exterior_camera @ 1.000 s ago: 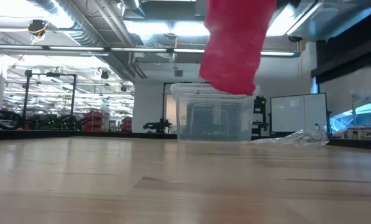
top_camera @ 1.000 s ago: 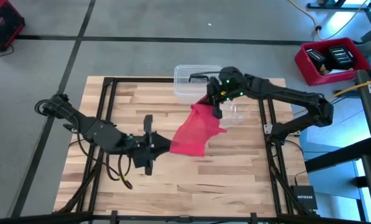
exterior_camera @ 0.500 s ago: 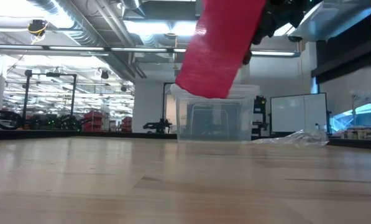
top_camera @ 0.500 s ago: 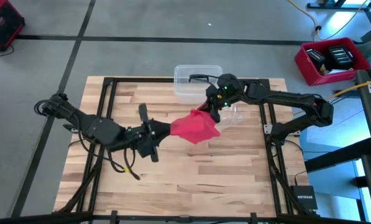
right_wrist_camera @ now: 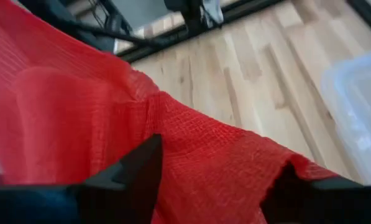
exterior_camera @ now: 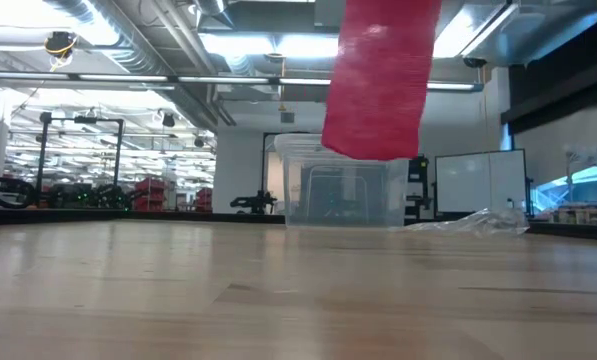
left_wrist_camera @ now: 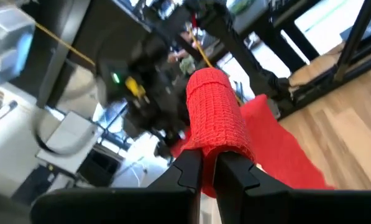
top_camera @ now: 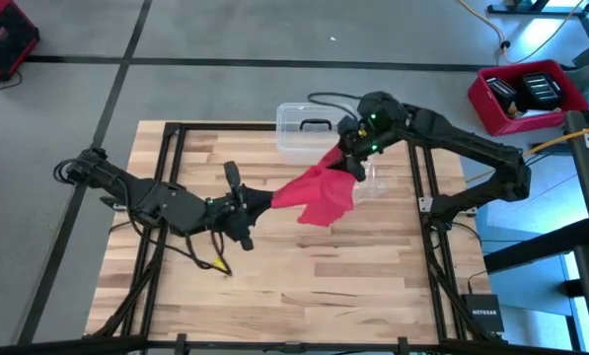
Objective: Roll bandage
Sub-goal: Roll the red bandage
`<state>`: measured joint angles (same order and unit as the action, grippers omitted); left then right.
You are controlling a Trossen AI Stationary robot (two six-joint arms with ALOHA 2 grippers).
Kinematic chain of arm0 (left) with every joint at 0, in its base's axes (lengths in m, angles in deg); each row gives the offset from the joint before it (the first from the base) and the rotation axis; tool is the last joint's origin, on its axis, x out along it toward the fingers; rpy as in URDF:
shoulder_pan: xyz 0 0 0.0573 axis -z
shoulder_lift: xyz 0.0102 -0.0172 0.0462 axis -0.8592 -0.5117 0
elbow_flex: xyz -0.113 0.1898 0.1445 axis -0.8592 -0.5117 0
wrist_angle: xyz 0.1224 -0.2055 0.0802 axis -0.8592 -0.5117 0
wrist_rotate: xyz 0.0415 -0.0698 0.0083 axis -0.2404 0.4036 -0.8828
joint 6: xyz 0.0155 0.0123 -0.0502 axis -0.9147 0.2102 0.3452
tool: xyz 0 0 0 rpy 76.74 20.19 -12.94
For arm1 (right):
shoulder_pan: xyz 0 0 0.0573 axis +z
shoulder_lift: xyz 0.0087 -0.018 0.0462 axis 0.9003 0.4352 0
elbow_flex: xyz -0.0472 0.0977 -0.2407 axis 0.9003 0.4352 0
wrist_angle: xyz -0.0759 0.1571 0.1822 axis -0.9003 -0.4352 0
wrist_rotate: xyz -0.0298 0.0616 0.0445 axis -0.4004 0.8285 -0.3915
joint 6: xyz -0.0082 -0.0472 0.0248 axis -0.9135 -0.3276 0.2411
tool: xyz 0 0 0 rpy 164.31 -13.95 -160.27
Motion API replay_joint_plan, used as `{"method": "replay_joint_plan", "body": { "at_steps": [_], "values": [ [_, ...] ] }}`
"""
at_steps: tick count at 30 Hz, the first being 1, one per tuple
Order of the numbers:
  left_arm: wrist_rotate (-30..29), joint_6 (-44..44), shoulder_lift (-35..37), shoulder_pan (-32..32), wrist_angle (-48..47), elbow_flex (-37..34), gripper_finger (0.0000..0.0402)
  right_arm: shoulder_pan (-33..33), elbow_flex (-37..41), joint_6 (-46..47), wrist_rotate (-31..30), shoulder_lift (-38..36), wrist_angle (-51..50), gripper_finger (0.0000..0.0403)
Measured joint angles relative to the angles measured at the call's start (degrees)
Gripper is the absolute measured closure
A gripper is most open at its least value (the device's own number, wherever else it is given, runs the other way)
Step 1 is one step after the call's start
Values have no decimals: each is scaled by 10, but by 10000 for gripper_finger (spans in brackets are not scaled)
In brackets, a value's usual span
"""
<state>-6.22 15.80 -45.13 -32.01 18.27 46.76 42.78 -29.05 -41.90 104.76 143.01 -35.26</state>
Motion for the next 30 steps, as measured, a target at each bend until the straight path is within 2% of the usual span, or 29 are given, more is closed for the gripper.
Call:
{"method": "replay_joint_plan", "body": {
  "at_steps": [7,11,13,16,20,23,26,29,30],
  "values": [
    [-1,47,0,-16,-59,0,385,0,-23,35,-22,1,30,171],
    [-1,48,0,-18,-63,0,385,0,-39,41,57,5,-38,171],
    [-1,49,0,-18,-63,0,385,0,-54,18,62,8,-102,171],
    [-1,51,0,-18,-63,0,385,0,-87,-3,14,7,-161,171],
    [-1,52,0,-18,-63,0,385,1,-129,30,-85,-7,-140,171],
    [-1,53,0,-18,-61,0,385,15,-151,72,-72,-10,-102,171],
    [-1,60,0,-18,-60,0,385,20,-175,60,-46,-9,-103,171],
    [-1,60,0,-18,-60,0,385,20,-183,33,-154,-18,-121,171],
    [-1,60,0,-19,-60,0,385,19,-183,26,-167,-19,-149,171]
  ]
}}
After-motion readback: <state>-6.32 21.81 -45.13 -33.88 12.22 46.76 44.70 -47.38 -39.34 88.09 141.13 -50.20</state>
